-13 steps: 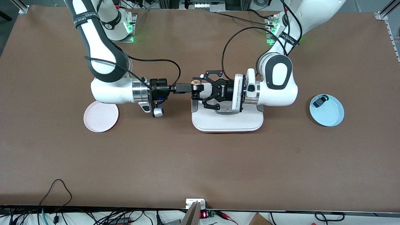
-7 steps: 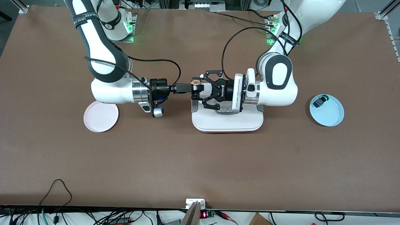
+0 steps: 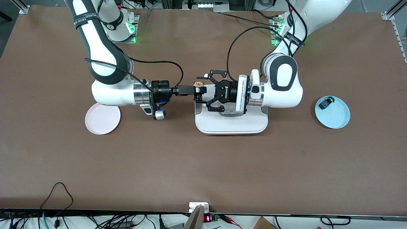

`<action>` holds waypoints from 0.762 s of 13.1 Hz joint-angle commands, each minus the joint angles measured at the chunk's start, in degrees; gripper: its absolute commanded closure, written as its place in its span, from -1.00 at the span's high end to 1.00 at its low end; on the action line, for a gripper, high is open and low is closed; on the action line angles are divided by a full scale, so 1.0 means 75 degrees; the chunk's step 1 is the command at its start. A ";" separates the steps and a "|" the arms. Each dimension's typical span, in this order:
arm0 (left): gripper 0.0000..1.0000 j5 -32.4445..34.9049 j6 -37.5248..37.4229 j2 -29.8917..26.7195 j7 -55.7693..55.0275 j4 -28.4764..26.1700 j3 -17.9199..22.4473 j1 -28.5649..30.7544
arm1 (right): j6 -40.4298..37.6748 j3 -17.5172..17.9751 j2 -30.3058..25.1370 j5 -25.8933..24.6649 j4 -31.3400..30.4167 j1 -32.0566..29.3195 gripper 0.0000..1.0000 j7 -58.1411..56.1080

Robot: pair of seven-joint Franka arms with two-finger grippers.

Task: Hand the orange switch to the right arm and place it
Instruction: 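Close the right gripper on the switch and open the left gripper, then carry the switch with the right gripper while the left gripper withdraws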

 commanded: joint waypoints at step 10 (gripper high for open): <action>1.00 0.3077 -0.2549 -0.0589 -0.4910 0.1017 0.0021 0.1363 | -0.1492 -0.0059 0.0141 -0.1616 0.0632 -0.1072 -1.00 0.0200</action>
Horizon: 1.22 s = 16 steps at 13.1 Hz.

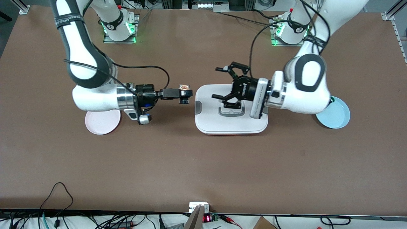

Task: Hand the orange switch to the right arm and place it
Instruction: 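Carry the switch with the right gripper while the left gripper withdraws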

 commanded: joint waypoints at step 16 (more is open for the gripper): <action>1.00 0.9814 -0.4037 -0.0510 -0.8226 0.3240 -0.0077 0.0949 | -0.0437 0.0044 0.1259 -0.9589 0.1546 -0.2169 -1.00 -0.2678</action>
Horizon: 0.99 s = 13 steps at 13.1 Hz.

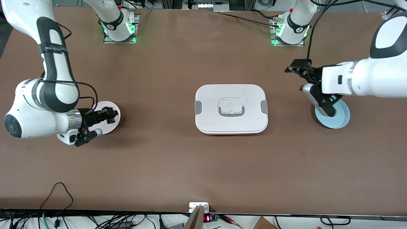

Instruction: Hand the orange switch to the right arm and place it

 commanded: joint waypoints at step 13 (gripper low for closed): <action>1.00 0.1328 0.4028 -0.3132 -0.2948 -0.3758 0.3078 -0.1554 | 0.3968 -0.0044 0.0087 -0.2083 -0.2529 -0.0143 -1.00 -0.0443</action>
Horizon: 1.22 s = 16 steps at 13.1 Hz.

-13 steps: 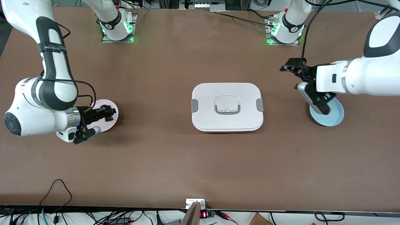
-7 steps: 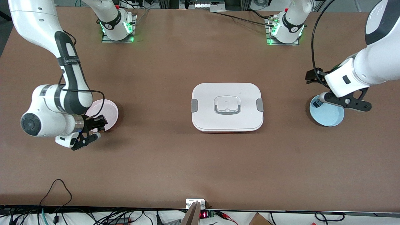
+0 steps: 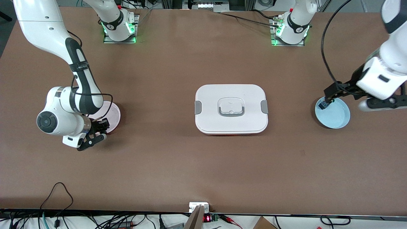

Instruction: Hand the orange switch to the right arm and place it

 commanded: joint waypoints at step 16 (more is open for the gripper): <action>1.00 0.0356 0.0130 -0.0643 0.1411 -0.1302 0.0443 -0.0137 | -0.1063 0.0057 -0.1227 -0.0111 0.0438 0.0396 1.00 0.0839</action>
